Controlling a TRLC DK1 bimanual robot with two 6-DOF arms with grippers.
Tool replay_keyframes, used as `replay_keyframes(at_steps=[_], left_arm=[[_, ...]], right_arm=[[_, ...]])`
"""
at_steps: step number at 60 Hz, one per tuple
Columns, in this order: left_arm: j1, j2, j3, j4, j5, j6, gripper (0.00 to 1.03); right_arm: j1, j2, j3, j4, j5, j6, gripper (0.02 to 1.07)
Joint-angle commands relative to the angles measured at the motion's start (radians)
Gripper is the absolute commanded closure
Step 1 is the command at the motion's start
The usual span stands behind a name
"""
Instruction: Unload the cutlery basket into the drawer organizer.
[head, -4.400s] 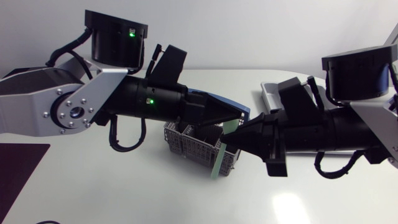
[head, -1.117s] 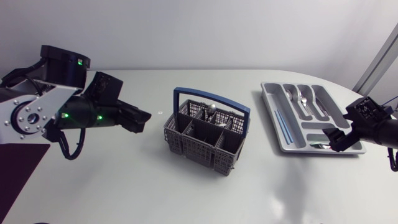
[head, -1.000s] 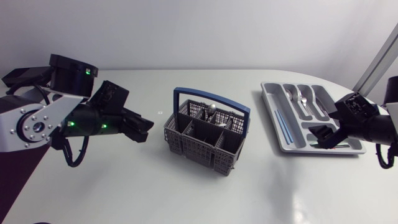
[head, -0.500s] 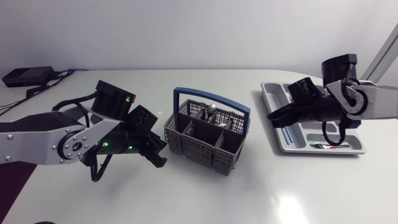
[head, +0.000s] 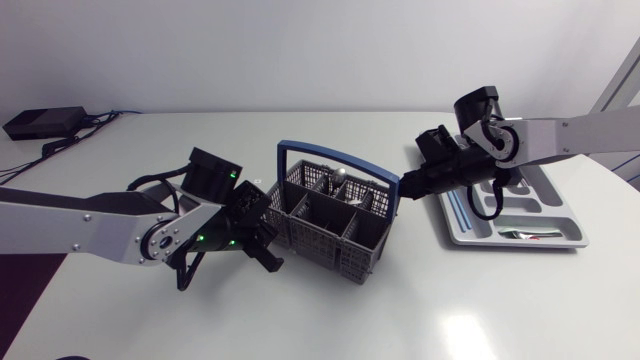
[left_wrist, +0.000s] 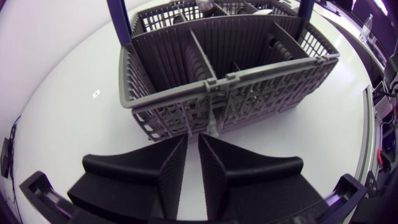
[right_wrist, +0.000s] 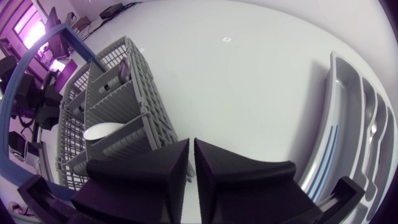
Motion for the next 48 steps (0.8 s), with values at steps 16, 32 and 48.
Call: replay_keyframes(at_steps=[16, 32, 48], left_arm=[[0.072, 0.155, 0.117, 0.077, -0.009, 0.033, 0.88], [0.126, 0.258, 0.231, 0.081, -0.009, 0.056, 0.88], [0.135, 0.341, 0.329, 0.057, -0.007, 0.069, 0.86]], right_arm=[[0.060, -0.107, -0.111, -0.086, -0.070, -0.027, 0.95], [0.142, -0.205, -0.200, -0.131, -0.084, -0.034, 0.95], [0.260, -0.265, -0.240, -0.146, -0.024, -0.008, 0.94]])
